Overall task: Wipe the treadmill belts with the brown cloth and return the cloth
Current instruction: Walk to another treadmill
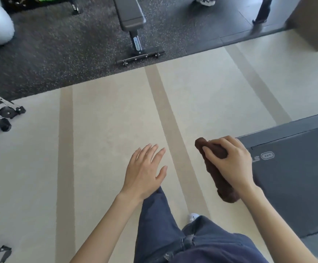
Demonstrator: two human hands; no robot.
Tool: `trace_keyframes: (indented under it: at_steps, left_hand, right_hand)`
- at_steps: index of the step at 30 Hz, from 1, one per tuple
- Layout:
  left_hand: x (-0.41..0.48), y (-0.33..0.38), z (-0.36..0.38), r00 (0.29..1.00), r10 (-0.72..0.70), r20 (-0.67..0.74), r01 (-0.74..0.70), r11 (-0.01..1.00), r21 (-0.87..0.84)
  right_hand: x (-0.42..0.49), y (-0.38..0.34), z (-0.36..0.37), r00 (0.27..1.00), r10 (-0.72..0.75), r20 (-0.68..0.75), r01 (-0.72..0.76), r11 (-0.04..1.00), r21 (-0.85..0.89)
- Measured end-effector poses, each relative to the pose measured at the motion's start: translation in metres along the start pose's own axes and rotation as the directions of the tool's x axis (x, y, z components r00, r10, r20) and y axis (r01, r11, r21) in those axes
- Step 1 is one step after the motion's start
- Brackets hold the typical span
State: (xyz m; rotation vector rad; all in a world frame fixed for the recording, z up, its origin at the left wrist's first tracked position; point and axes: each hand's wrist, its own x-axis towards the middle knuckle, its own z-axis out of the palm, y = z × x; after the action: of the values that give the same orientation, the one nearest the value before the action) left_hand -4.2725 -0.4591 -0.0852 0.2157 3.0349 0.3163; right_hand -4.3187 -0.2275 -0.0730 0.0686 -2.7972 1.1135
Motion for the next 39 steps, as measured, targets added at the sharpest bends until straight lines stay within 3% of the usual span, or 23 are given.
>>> trace_keyframes:
  at_steps: [8, 15, 26, 32, 39]
  left_hand:
    - [0.12, -0.074, -0.033, 0.947, 0.318, 0.051, -0.319, 0.947, 0.025]
    - [0.224, -0.075, -0.036, 0.846, 0.522, 0.109, -0.525, 0.851, 0.002]
    - [0.424, -0.006, -0.038, 0.741, 0.651, 0.164, -0.663, 0.748, 0.028]
    - [0.521, 0.041, -0.048, 0.692, 0.708, 0.142, -0.718, 0.695, 0.033]
    - [0.615, 0.077, -0.038, 0.574, 0.794, 0.199, -0.811, 0.584, 0.01]
  right_hand:
    - [0.064, -0.047, 0.041, 0.965, 0.15, -0.216, -0.16, 0.987, -0.031]
    - [0.099, -0.031, 0.05, 0.876, 0.349, -0.333, -0.378, 0.925, -0.024]
    - [0.263, 0.043, 0.004, 0.745, 0.452, -0.49, -0.48, 0.874, 0.075]
    - [0.342, 0.068, -0.028, 0.774, 0.416, -0.477, -0.46, 0.888, 0.029]
    - [0.397, 0.089, -0.032, 0.661, 0.496, -0.562, -0.503, 0.85, 0.159]
